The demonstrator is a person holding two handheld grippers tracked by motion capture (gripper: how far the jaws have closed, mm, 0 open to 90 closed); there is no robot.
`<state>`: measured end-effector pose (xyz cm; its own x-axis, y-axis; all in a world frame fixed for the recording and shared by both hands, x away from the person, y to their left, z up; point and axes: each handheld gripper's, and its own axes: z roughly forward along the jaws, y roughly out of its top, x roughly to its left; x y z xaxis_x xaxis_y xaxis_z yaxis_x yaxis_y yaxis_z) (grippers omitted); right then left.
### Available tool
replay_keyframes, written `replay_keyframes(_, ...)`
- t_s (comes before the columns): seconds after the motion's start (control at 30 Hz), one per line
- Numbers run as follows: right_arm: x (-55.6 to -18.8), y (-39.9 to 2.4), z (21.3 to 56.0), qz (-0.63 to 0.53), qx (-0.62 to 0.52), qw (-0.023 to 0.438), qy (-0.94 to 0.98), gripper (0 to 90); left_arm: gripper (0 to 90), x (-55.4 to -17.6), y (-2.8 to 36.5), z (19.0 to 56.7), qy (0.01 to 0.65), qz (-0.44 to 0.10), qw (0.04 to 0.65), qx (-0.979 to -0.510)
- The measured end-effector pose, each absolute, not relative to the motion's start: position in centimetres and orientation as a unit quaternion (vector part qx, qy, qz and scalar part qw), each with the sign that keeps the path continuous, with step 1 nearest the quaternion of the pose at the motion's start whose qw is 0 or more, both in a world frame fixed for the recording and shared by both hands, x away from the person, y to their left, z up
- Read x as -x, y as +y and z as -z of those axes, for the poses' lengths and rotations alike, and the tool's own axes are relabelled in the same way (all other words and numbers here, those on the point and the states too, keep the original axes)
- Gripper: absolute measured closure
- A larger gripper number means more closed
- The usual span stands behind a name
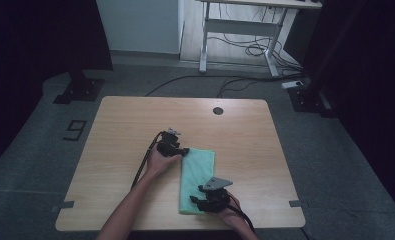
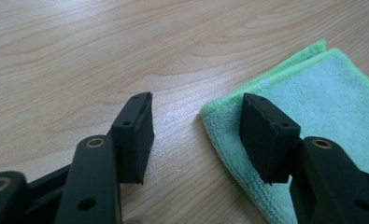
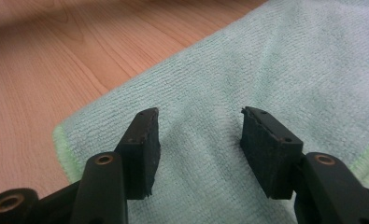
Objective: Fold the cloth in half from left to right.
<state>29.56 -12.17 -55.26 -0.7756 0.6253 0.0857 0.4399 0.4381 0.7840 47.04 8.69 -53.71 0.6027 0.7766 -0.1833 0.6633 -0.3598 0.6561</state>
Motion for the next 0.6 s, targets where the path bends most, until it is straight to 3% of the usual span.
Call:
replay_keyframes(0.37,-29.6,-12.2,55.3,-0.426,-0.316,0.108,0.841,47.3,56.9,-46.1,7.7,53.6,0.417,-0.107,0.334,-0.839)
replay_keyframes(0.6,-29.6,-12.2,55.3,-0.426,-0.316,0.106,0.841,47.4,72.0,-46.0,7.8,53.7,0.412,-0.088,0.346,-0.839)
